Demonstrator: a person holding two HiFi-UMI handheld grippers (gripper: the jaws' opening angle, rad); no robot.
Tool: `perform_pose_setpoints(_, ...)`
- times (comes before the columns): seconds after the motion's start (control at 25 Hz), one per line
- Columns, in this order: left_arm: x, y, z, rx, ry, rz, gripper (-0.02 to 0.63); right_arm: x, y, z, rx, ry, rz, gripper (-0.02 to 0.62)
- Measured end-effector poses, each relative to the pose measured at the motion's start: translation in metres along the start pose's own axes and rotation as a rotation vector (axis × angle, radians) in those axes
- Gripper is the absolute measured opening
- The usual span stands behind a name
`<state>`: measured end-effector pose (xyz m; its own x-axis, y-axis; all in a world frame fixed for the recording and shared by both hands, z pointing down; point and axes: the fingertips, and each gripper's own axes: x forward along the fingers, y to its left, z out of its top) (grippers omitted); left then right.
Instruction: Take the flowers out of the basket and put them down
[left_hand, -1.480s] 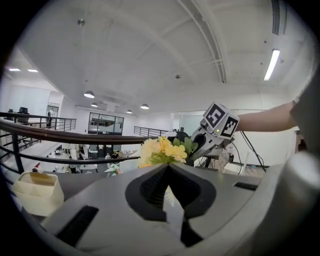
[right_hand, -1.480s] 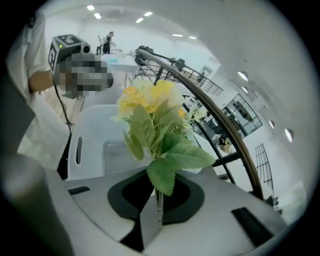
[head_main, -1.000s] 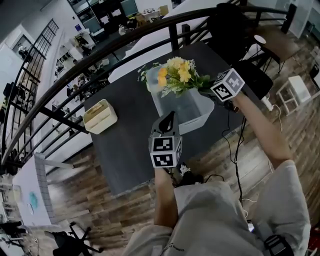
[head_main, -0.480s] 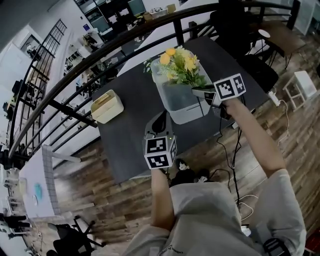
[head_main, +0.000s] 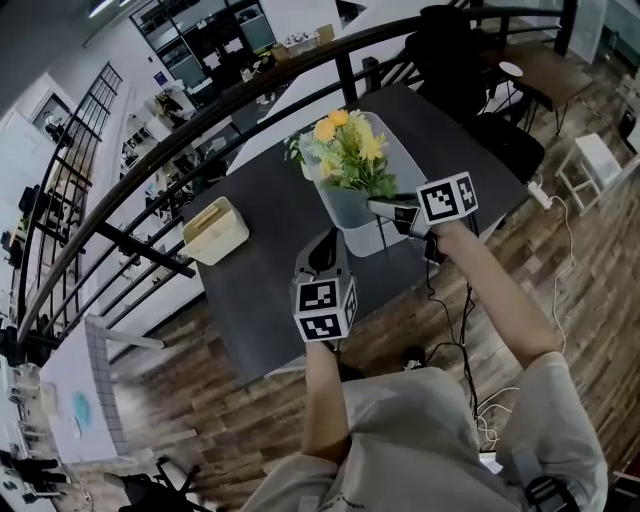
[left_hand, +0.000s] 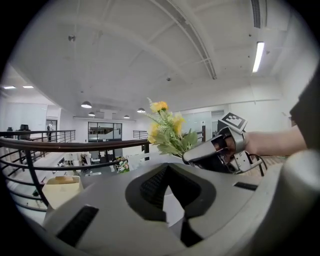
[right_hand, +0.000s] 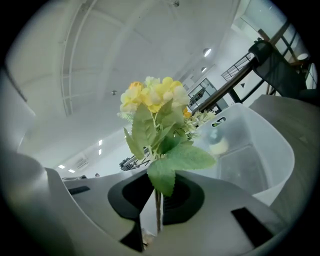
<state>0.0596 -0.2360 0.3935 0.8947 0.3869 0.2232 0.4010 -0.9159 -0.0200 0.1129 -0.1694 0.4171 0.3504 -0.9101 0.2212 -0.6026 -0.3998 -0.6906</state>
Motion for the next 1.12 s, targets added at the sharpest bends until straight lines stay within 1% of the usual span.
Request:
perform_pose_setpoints(0.12, -0.004, 0.006, 0.004, 0.020, -0.006, -0.023, 0.021, 0.008, 0.010, -0.008, -0.009, 0.005, -0.005, 0.058)
perform_pose_setpoints(0.2, -0.008, 0.014, 0.005, 0.034, -0.003, -0.038, 0.021, 0.013, 0.016, -0.009, -0.002, -0.009, -0.012, 0.058)
perform_pose_setpoints(0.28, -0.015, 0.033, 0.002, 0.052, 0.012, -0.049, 0.021, 0.028, 0.024, -0.013, 0.008, -0.027, -0.019, 0.058)
perform_pose_setpoints(0.44, -0.035, 0.094, -0.018, 0.045, 0.026, -0.064, 0.021, 0.088, 0.043, -0.028, 0.024, -0.048, -0.038, 0.058)
perform_pose_setpoints(0.56, -0.037, 0.102, -0.020, 0.043, 0.038, -0.082, 0.021, 0.099, 0.055, -0.037, 0.056, -0.064, -0.027, 0.058)
perform_pose_setpoints(0.64, -0.040, 0.115, -0.026, 0.035, 0.047, -0.096, 0.021, 0.116, 0.063, -0.051, 0.059, -0.052, -0.037, 0.058)
perform_pose_setpoints(0.76, -0.051, 0.157, -0.043, 0.013, 0.054, -0.111, 0.021, 0.164, 0.071, -0.072, 0.056, -0.033, -0.076, 0.058)
perform_pose_setpoints(0.84, -0.055, 0.172, -0.050, -0.009, 0.067, -0.119, 0.021, 0.179, 0.073, -0.076, 0.068, -0.036, -0.107, 0.058)
perform_pose_setpoints(0.96, -0.061, 0.171, -0.061, -0.067, 0.096, -0.130, 0.021, 0.177, 0.068, -0.087, 0.080, -0.026, -0.176, 0.058)
perform_pose_setpoints(1.12, -0.068, 0.176, -0.075, -0.129, 0.113, -0.124, 0.021, 0.184, 0.037, -0.115, 0.024, 0.073, -0.331, 0.058)
